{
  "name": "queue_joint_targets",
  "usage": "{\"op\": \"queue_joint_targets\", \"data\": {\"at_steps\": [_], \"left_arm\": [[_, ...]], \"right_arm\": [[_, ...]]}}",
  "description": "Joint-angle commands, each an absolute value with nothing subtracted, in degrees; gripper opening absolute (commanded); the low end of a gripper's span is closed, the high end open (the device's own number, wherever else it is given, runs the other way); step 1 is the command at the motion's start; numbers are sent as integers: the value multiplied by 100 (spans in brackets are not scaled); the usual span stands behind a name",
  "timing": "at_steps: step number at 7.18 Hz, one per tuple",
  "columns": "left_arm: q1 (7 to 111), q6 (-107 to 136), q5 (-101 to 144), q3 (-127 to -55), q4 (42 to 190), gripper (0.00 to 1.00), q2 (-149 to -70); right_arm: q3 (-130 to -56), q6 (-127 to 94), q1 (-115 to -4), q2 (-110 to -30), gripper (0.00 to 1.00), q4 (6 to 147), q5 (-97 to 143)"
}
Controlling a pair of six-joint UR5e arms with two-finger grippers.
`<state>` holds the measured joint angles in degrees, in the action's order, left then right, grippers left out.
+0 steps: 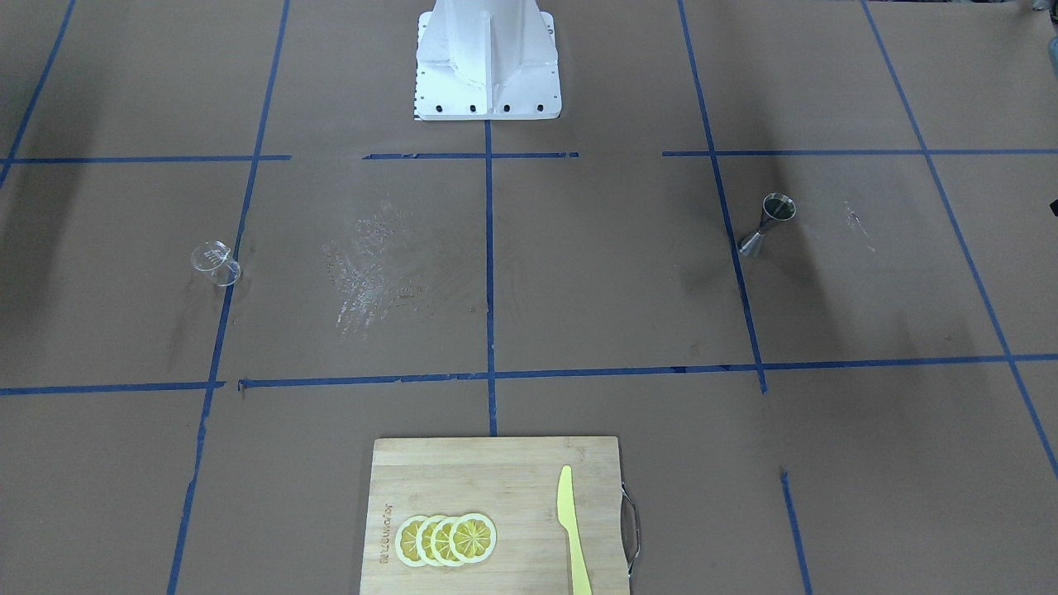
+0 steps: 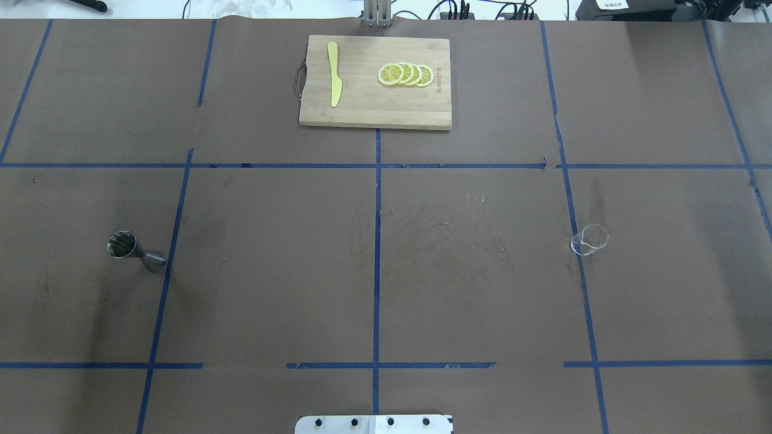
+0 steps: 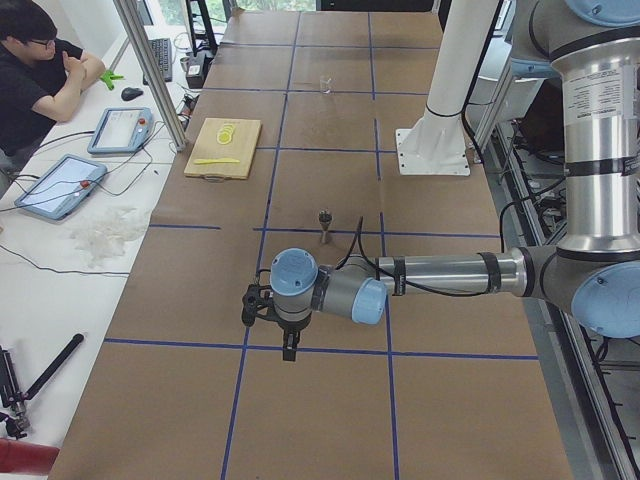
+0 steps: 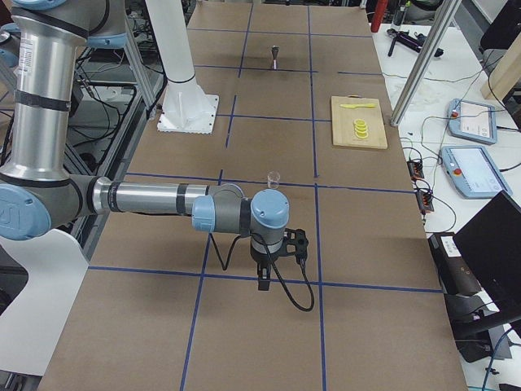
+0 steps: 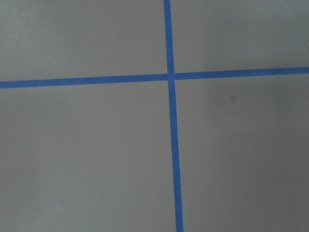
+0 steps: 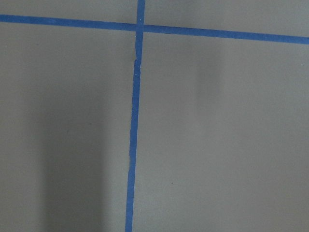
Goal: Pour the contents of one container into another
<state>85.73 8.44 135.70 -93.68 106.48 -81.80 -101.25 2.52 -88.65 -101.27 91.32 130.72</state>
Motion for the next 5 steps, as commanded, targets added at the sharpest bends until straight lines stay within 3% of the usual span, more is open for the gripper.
{"op": "queue_joint_targets", "data": {"at_steps": [1, 5], "left_arm": [[8552, 835, 13570, -9587, 10635, 100, -8104], [8648, -176, 13501, -9650, 9888, 100, -8077]], "right_arm": [[-10125, 264, -8868, -10134, 100, 9132, 13069], [-10125, 264, -8868, -10134, 100, 9123, 13069]]}}
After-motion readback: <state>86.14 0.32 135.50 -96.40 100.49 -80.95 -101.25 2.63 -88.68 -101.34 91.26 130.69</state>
